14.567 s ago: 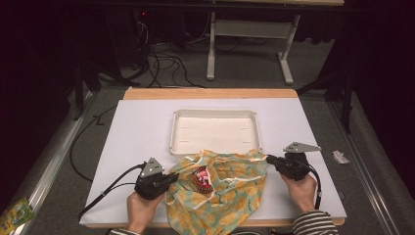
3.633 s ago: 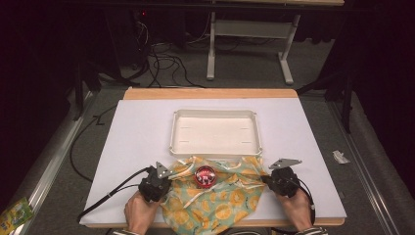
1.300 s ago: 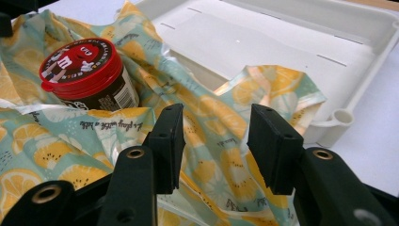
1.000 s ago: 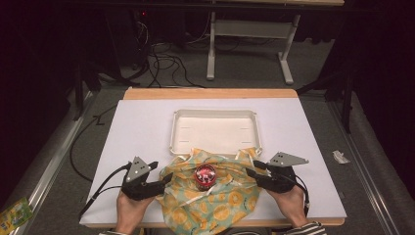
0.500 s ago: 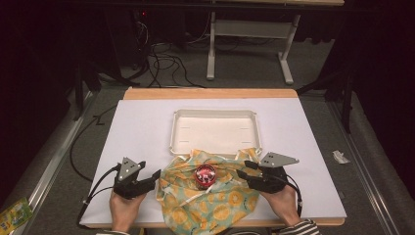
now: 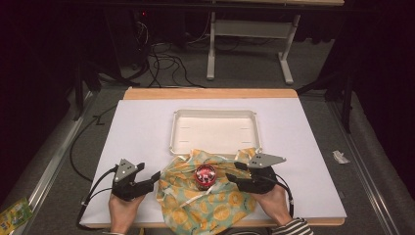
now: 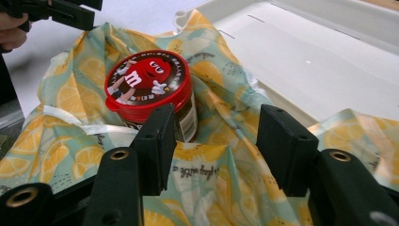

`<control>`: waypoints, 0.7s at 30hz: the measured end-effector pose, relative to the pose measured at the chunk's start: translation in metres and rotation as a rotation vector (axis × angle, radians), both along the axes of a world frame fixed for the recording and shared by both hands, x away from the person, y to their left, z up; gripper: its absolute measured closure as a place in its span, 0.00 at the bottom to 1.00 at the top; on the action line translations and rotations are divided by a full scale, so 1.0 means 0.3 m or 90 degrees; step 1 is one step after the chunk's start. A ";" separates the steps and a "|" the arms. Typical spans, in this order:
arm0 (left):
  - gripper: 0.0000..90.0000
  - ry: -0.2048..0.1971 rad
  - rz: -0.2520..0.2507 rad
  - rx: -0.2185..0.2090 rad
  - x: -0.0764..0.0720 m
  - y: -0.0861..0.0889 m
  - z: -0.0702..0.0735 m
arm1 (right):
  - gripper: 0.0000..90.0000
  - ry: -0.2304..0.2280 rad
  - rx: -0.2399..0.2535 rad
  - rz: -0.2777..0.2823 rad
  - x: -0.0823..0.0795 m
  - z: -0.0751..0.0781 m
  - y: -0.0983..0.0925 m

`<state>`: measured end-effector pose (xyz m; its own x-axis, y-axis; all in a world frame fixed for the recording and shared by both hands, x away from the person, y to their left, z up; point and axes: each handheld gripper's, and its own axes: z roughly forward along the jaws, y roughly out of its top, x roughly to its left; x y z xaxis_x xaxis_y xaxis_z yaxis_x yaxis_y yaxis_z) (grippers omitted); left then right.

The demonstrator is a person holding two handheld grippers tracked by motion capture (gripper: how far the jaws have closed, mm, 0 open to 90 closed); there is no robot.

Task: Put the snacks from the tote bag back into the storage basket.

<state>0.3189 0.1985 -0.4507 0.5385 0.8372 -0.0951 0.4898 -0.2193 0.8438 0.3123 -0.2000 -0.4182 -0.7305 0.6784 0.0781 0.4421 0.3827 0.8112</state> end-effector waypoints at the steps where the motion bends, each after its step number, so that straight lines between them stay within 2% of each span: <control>1: 0.34 -0.002 0.001 0.002 -0.001 0.004 0.002 | 0.53 0.002 0.000 0.002 0.000 -0.001 0.004; 4: 0.34 -0.003 0.004 -0.028 -0.004 0.021 0.008 | 0.53 0.005 -0.001 0.007 -0.001 -0.002 0.013; 5: 0.34 -0.003 0.011 -0.031 -0.002 0.027 0.008 | 0.53 0.006 -0.002 0.010 -0.001 -0.002 0.017; 11: 0.36 0.007 0.059 0.024 0.024 0.035 -0.028 | 0.52 0.002 -0.004 0.030 0.000 -0.004 0.037; 13: 0.36 0.018 0.073 0.034 0.036 0.039 -0.045 | 0.51 0.002 -0.003 0.032 -0.001 -0.002 0.042; 16: 0.36 0.024 0.079 0.061 0.051 0.032 -0.063 | 0.50 0.001 0.001 0.038 0.000 0.003 0.051; 21: 0.37 0.037 0.086 0.071 0.077 0.025 -0.089 | 0.46 0.003 0.002 0.053 0.005 0.006 0.070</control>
<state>0.3419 0.2060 -0.4773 0.4170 0.9085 -0.0257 0.5687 -0.2388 0.7871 0.3138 -0.1790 -0.4164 -0.7844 0.6146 0.0831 0.4119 0.4160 0.8107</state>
